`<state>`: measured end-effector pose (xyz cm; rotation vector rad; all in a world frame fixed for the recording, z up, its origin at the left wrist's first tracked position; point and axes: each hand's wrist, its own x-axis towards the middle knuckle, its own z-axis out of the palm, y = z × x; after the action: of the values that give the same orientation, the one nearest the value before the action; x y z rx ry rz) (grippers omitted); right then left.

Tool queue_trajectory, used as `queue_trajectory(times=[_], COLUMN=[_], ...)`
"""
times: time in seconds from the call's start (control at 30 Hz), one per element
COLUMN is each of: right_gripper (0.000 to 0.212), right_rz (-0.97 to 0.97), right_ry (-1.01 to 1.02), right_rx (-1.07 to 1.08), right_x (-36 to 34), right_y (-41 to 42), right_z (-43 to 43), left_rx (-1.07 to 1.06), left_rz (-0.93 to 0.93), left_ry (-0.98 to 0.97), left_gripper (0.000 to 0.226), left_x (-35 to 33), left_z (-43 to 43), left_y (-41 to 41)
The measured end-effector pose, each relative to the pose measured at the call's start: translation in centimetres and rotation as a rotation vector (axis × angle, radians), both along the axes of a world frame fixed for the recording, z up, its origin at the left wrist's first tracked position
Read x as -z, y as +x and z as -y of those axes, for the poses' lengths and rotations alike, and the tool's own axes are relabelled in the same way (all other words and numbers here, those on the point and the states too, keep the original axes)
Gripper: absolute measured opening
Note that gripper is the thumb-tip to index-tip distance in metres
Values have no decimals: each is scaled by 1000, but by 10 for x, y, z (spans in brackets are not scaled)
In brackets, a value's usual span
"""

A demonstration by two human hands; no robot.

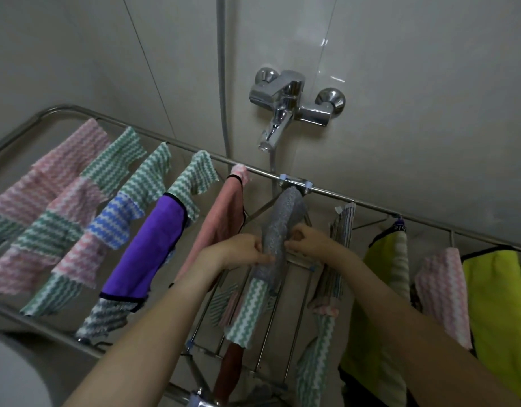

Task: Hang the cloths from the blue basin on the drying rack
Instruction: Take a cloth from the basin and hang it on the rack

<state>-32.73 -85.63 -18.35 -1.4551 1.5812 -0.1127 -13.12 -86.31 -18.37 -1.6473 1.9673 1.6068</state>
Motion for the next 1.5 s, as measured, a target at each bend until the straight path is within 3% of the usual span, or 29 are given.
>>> queue_trajectory(times=[0.17, 0.27, 0.37, 0.43, 0.57, 0.8, 0.97, 1.17, 1.27, 1.5], right_gripper=[40, 32, 28, 26, 23, 16, 13, 17, 18, 29], right_rz=[193, 260, 260, 251, 120, 176, 325, 503, 559, 583], right_ry=[148, 254, 247, 180, -191, -432, -466, -505, -432, -320], right_rx=[71, 146, 172, 206, 309, -16, -270, -661, -904, -1459], right_x=[13, 14, 14, 15, 3, -37, -58, -79, -91, -110], right_y=[15, 26, 26, 25, 23, 70, 127, 213, 261, 346], right_z=[-2, -1, 0, -1, -7, -35, -92, -191, -263, -416], left_rx=[-39, -25, 2, -1, -93, -429, -740, -1163, -1414, -1891], left_rz=[-53, -68, -49, -15, 108, 185, 289, 433, 491, 668], left_ry=[113, 164, 167, 122, -79, -464, -604, -590, -530, -479], left_gripper=[21, 39, 36, 34, 45, 24, 21, 17, 16, 15], left_x=[-6, -8, -12, -13, -18, -63, -89, -109, -115, -128], left_z=[-4, -4, -5, -7, -15, -70, -165, -327, -421, -604], left_y=[-7, -8, -10, -7, 3, 35, 72, 124, 149, 178])
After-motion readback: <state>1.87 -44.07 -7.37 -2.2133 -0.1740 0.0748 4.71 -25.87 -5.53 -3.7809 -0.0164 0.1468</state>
